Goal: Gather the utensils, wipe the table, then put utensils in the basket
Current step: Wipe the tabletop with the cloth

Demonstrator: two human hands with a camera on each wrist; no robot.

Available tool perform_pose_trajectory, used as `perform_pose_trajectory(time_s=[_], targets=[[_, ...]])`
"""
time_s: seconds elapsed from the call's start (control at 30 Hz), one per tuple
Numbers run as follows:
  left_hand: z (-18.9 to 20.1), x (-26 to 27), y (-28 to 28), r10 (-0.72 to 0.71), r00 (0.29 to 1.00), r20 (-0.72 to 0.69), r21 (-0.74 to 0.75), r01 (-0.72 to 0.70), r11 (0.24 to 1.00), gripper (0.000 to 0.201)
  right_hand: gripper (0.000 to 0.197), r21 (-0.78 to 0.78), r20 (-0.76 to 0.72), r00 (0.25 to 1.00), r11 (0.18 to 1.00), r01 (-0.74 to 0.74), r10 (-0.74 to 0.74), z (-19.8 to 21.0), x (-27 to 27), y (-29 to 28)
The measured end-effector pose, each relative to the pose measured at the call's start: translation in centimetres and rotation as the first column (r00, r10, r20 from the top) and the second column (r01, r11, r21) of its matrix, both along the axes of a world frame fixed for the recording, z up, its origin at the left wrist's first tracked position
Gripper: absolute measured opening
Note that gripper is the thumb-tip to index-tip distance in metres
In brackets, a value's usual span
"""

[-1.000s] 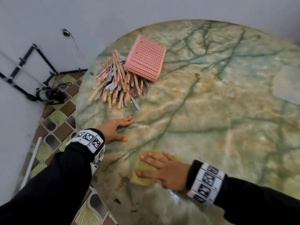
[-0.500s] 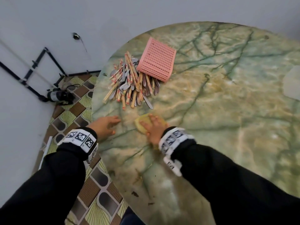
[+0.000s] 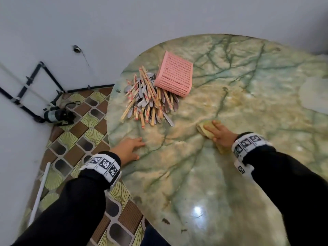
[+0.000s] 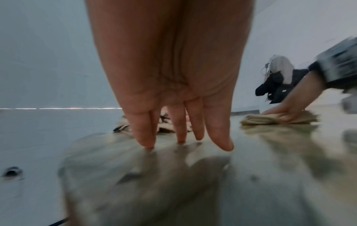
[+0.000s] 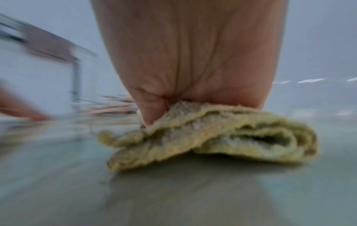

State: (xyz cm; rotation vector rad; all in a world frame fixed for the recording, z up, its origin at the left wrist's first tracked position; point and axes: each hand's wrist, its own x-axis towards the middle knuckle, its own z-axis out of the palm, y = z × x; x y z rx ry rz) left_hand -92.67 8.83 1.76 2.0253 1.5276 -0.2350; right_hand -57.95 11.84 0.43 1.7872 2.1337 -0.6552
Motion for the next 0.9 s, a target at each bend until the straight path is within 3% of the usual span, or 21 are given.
perform_pose_trajectory(time_s=[0.07,0.13,0.23,0.33,0.4,0.47,0.5,0.6,0.63,0.67,0.77,0.83,0.9], targets=[[0.4,1.8,0.6,-0.024,0.999,0.039,-0.001,0.024,1.0,0.059,0.072,0.149,0.039,0.974,0.965,0.214,-0.222,-0.8,1.9,3.2],[0.6,3.9,1.5,-0.061,0.995,0.083,0.009,0.061,0.998,0.058,0.059,0.188,0.076,0.969,0.957,0.22,-0.237,-1.9,0.9,4.2],[0.8,7.4,2.8,-0.147,0.981,0.127,0.016,0.146,0.989,0.058,0.059,0.082,0.071,0.996,0.994,-0.066,0.06,-2.1,-2.6,1.6],[0.5,10.7,4.0,-0.19,0.973,0.131,-0.005,0.192,0.981,0.057,0.063,-0.044,0.027,0.937,0.937,-0.347,0.348,-0.6,-2.7,-3.7],[0.3,12.7,5.0,-0.214,0.969,0.12,0.0,0.216,0.976,0.056,0.062,-0.156,-0.059,0.906,0.892,-0.423,0.419,-0.1,0.5,-4.7],[0.2,14.5,6.1,-0.203,0.971,0.123,0.002,0.204,0.979,0.056,0.062,-0.21,-0.095,0.914,0.889,-0.406,0.395,0.4,5.3,-2.8],[0.1,15.3,6.7,-0.203,0.972,0.116,0.007,0.204,0.979,0.058,0.069,-0.231,-0.085,0.93,0.901,-0.366,0.357,0.6,8.0,-1.1],[-0.4,17.4,8.2,-0.22,0.973,0.076,0.024,0.219,0.975,0.072,0.135,-0.036,-0.053,0.983,0.984,-0.177,0.175,-0.7,16.4,6.0],[-0.7,17.9,8.6,-0.219,0.974,0.065,0.013,0.218,0.976,0.078,0.145,0.029,-0.023,0.996,0.996,-0.088,0.089,-1.4,18.8,8.6],[-1.1,18.3,9.0,-0.22,0.974,0.049,0.004,0.22,0.976,0.084,0.14,0.053,0.008,1.0,0.999,0.0,0.0,-1.7,20.2,11.2],[-2.0,18.5,9.9,-0.211,0.977,0.033,-0.032,0.212,0.977,0.096,0.064,0.176,0.044,0.961,0.949,0.263,-0.274,-2.1,20.3,17.9],[-2.2,18.3,10.0,-0.186,0.98,0.064,-0.05,0.189,0.981,0.098,0.056,0.19,0.044,0.957,0.943,0.274,-0.287,-2.7,17.0,20.9],[-2.3,18.2,10.0,-0.152,0.983,0.101,-0.058,0.158,0.986,0.099,0.056,0.188,0.029,0.993,0.976,0.111,-0.118,-3.6,12.3,22.0]])
